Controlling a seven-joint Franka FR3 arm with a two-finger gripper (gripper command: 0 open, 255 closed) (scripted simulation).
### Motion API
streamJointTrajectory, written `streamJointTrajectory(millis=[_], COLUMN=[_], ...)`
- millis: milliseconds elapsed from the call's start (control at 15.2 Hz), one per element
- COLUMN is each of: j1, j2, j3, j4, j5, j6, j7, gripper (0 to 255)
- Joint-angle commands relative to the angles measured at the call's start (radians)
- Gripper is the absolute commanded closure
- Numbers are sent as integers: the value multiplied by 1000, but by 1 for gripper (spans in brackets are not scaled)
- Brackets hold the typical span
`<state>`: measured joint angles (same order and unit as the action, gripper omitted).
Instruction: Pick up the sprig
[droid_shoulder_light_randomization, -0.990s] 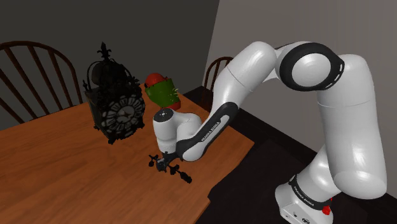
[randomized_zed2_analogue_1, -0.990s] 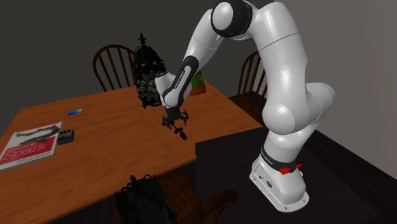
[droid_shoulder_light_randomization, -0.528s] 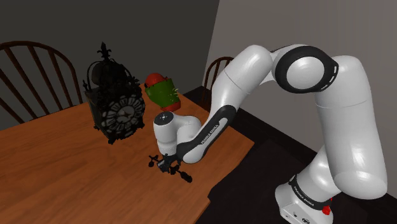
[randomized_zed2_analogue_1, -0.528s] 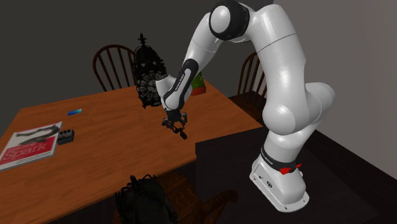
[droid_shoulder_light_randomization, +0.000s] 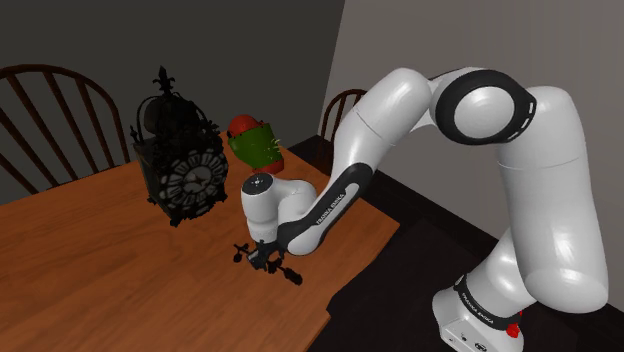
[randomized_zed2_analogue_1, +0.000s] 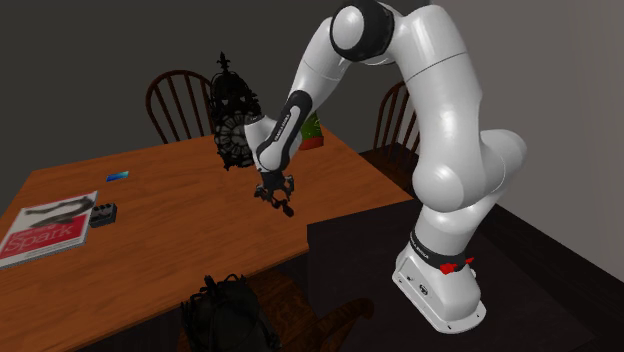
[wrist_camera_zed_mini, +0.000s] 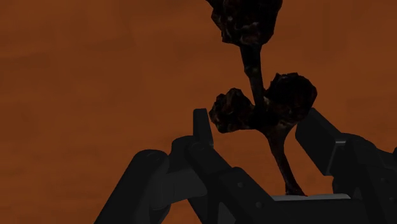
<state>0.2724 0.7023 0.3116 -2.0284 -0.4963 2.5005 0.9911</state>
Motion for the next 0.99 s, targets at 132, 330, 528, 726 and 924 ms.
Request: streamJointTrajectory(millis=[132,330,528,726,924], j1=[-16,-28,-40,-51,-55], j2=[-47,-84,-120,-155,-169], j3=[21,37,53,69,75], j4=[-18,-30,-41,-50,-52], j5=[21,39,58,78,85], j6=[-29,-52,-76,-101,-111], j7=[-16,-28,-42,-56,-62], gripper=[255,255,255,255,255])
